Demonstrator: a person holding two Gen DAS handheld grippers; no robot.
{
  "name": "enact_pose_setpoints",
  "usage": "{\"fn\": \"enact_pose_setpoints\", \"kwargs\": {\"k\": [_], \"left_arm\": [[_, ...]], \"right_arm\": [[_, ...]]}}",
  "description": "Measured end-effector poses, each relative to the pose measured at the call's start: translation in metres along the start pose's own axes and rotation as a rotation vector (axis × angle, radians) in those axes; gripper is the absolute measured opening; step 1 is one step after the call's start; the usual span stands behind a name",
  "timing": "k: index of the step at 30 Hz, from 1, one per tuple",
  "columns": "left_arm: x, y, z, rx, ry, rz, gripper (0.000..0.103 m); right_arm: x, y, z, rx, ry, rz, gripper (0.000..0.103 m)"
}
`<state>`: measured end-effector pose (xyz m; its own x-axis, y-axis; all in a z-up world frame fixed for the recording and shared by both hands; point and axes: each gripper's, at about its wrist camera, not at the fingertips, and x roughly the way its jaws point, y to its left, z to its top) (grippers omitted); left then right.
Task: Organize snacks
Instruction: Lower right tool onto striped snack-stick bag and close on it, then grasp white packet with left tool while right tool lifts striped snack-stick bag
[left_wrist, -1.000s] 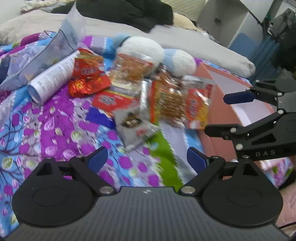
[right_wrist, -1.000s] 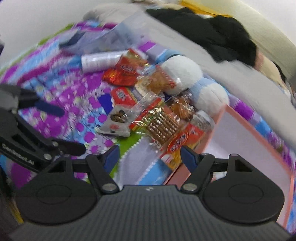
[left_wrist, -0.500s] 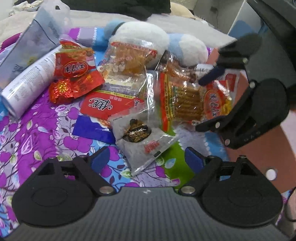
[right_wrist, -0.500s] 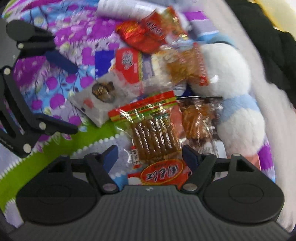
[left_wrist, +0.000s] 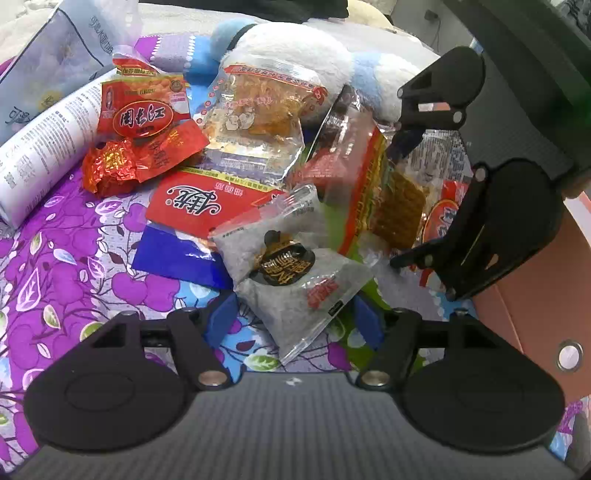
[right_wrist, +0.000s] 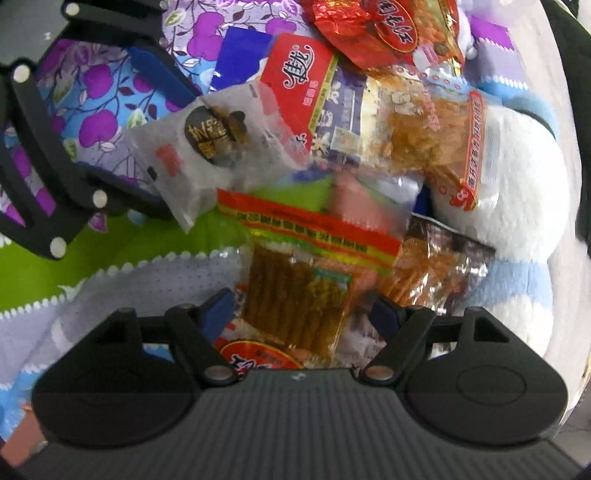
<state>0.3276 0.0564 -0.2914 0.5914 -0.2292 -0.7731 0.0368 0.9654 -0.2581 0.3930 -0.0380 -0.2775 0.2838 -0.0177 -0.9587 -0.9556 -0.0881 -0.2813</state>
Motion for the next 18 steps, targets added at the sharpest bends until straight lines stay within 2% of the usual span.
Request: {"fn": "enact_pose_setpoints", "kwargs": {"k": [6,13,17,18], "left_arm": [[0.0,-0.004,0.004,-0.007,-0.008,0.009,0.063],[-0.013,-0.005,0.003,-0.04,-0.008,0.003,0.054],[-0.023,-0.005,0.0,-0.061,-0.003,0.004,0.051],[-0.025,-0.004,0.0,-0.067,-0.002,0.003,0.051]], "right_arm": [[0.004,-0.004,-0.004,0.01,-0.019,0.022,0.083],[-0.004,-0.006,-0.009,0.05,-0.045,-0.016,0.066],[-0.014,-0.004,-0.021,0.114,-0.062,-0.035,0.061],[-0.017,-0.002,-0.023,0.126,-0.069,-0.042,0.057]]}}
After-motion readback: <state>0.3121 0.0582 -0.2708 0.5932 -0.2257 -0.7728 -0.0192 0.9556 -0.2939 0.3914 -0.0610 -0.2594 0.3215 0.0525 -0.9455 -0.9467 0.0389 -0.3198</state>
